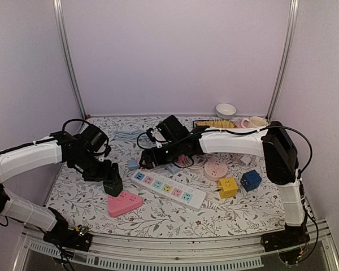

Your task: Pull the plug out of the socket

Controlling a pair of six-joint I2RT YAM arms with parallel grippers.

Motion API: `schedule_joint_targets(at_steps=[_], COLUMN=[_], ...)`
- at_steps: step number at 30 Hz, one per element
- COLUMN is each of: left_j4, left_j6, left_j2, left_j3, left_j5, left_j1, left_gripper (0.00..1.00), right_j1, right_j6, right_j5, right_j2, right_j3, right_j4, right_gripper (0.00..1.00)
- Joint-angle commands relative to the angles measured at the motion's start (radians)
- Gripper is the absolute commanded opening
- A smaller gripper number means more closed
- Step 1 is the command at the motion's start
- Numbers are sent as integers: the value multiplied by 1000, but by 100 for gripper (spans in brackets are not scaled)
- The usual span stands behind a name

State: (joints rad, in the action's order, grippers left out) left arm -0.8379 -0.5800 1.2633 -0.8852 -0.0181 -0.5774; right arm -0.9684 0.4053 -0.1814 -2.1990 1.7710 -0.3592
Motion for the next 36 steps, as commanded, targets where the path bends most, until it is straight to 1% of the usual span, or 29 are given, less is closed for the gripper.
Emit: schedule_joint_targets(at_steps=[1, 3, 6, 11, 12, 15, 17, 18, 19, 22, 23, 24, 25, 28, 32, 36], left_j4=[42, 40, 29, 15, 14, 28, 37, 43, 47, 71, 78, 75, 70, 69, 52, 34], left_j6=[129, 144, 154, 134, 113, 13, -70, -106, -137, -197, -225, -233, -238, -243, -193, -143], left_j2=[55, 76, 100, 131, 135, 128, 114, 109, 103, 102, 103, 99, 89, 65, 81, 90], left_j3=[-13, -18, -30, -45, -44, -33, -33, -36, -42, -60, -75, -78, -82, -98, -143, -194], left_j5=[-95, -91, -76, -69, -64, -63, -39, -28, -11, 22, 48, 58, 74, 80, 25, -38], left_j1=[3, 1, -3, -57, -70, -108, -138, -153, -169, -213, -238, -241, -241, -227, -182, -141], left_gripper=[87, 85, 79, 63, 60, 48, 41, 40, 36, 29, 24, 22, 21, 18, 16, 13], right_j1=[-21, -30, -56, -116, -128, -148, -157, -162, -166, -179, -192, -197, -203, -224, -256, -265], right_j6=[39, 71, 89, 101, 105, 129, 151, 158, 166, 189, 208, 219, 226, 245, 254, 289], right_j5=[-9, -32, -53, -86, -87, -114, -129, -135, -137, -156, -164, -165, -162, -150, -118, -83], right_j2=[108, 127, 143, 107, 97, 72, 60, 53, 45, 13, -22, -34, -44, -65, -105, -169], right_j3=[-69, -110, -162, -151, -141, -121, -118, -120, -120, -119, -108, -109, -115, -150, -177, -170], right_j4=[20, 31, 52, 82, 88, 122, 146, 153, 156, 169, 170, 170, 169, 170, 163, 84], right_gripper=[96, 96, 94, 79, 74, 57, 45, 40, 36, 22, 10, 7, 5, 4, 4, 3])
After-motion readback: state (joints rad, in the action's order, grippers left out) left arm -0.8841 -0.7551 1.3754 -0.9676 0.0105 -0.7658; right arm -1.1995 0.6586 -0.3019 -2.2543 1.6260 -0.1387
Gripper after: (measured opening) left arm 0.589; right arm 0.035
